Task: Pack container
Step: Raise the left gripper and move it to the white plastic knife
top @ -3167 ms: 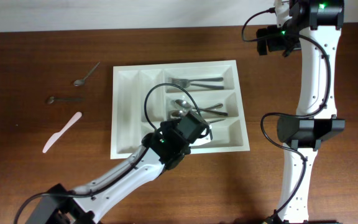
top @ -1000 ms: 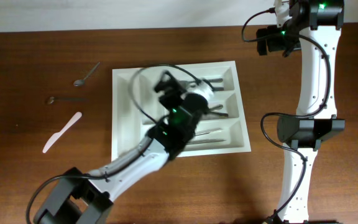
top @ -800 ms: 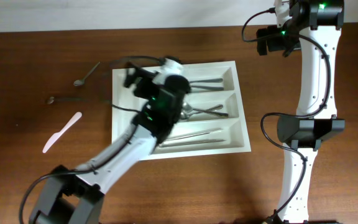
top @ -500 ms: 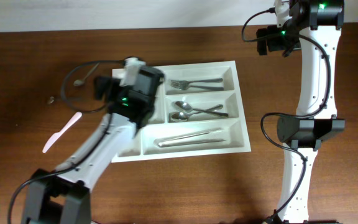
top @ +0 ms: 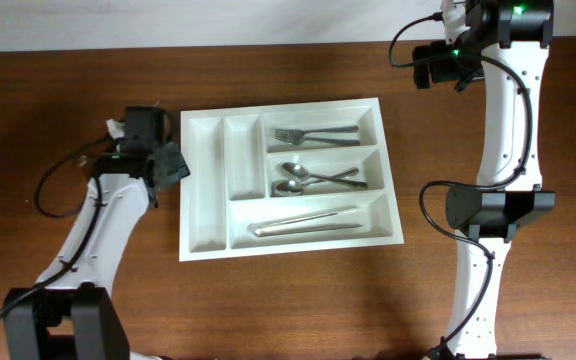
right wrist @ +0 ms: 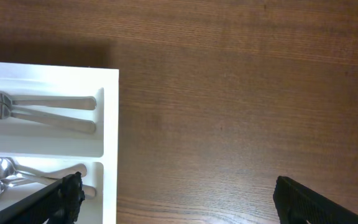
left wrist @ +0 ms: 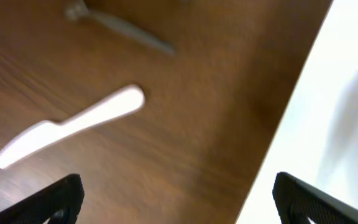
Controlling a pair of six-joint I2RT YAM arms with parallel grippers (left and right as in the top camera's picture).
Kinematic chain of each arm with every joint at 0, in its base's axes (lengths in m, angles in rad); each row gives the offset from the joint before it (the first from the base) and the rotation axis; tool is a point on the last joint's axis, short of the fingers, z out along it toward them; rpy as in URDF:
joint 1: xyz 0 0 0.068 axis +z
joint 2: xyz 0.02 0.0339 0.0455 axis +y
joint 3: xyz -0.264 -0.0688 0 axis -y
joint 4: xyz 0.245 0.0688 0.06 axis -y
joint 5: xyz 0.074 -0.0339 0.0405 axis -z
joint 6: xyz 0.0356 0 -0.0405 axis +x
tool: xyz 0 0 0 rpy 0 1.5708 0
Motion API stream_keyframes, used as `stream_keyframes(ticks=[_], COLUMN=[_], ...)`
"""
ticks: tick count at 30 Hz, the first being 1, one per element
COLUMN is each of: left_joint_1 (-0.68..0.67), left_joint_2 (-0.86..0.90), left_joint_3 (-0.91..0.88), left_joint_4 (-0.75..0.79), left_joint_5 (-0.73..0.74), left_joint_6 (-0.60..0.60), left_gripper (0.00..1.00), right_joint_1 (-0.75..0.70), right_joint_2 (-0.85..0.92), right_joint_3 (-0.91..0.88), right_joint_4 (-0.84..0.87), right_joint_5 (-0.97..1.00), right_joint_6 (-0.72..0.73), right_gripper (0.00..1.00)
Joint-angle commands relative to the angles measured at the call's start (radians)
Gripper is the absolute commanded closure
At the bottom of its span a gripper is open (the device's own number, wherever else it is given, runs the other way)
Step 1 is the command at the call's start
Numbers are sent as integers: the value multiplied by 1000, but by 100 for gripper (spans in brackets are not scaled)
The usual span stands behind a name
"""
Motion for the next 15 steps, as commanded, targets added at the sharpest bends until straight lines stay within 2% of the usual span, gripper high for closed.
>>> stream_keyframes(ticks=[1,5,7,15], left_joint_1=[13,15,31,240], left_joint_2=[-27,-25,-26,-24], left_joint_3=[9,6,6,6], left_joint_4=[-66,-83,-75,-155], left_joint_5=[127,85,82,72], left_joint_6=[-16,1,-32,-545], left_gripper=[1,0,7,6], right_joint_1=[3,3,3,3], right_joint_2=[-31,-31,-31,-31], right_joint_3=[10,10,10,10], right_joint_4=[-6,-6,-6,-6], right_joint_5=[-10,-10,-10,-10], right_joint_6=[5,5,5,5], right_gripper=[1,1,1,1])
